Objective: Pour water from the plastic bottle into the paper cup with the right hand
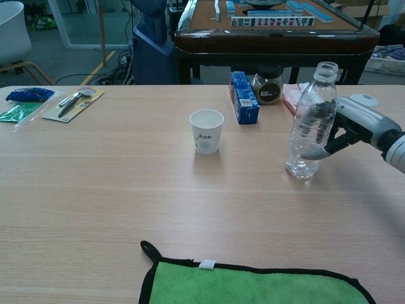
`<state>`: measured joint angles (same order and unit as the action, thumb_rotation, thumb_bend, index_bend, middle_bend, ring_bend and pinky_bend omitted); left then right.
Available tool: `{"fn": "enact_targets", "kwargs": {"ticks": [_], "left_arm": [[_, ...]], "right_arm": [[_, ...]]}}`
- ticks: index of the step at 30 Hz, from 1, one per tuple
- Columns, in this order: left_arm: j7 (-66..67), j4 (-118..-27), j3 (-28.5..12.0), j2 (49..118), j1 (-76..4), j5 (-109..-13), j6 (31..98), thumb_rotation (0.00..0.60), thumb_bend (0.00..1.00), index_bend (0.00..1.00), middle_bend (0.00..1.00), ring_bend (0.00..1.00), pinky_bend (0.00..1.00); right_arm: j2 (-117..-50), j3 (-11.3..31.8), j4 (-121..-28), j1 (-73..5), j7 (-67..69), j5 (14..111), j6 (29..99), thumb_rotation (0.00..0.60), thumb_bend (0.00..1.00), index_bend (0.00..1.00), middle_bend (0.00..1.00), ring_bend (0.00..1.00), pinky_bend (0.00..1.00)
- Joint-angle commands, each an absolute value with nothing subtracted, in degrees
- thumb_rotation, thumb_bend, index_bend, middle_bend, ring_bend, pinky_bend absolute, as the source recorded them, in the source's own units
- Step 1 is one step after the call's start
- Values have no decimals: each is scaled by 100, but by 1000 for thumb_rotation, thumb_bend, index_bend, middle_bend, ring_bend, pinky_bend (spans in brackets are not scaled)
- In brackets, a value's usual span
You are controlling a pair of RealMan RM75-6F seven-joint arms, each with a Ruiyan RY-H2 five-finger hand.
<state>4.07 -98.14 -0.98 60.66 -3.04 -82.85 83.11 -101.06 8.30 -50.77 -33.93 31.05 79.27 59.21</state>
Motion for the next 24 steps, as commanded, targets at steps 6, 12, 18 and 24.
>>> {"fn": "enact_targets", "kwargs": {"ticks": [6, 12, 18, 24], "left_arm": [[434, -9820, -92, 6069, -309, -8275, 8295, 600, 225, 446, 522, 436, 605], [443, -9805, -86, 6079, -310, -8263, 8281, 600, 224, 446, 522, 436, 605], [494, -9782, -71, 6118, -327, -8255, 8234, 600, 225, 446, 522, 436, 605], [567, -9763, -51, 6161, -339, -8256, 8200, 600, 225, 446, 522, 436, 605]], "right_arm": [[-10005, 725, -5060, -3384, 3284, 8076, 5832, 600, 0, 513, 410, 318, 518], [-9836, 689, -5208, -3349, 3144, 8115, 5823, 600, 0, 410, 314, 230, 419], [-9495, 737, -5638, -3240, 2484, 8018, 5942, 600, 0, 348, 272, 204, 380], [-8876, 739, -6502, -3087, 1641, 7890, 6026, 600, 0, 342, 268, 203, 379]]}}
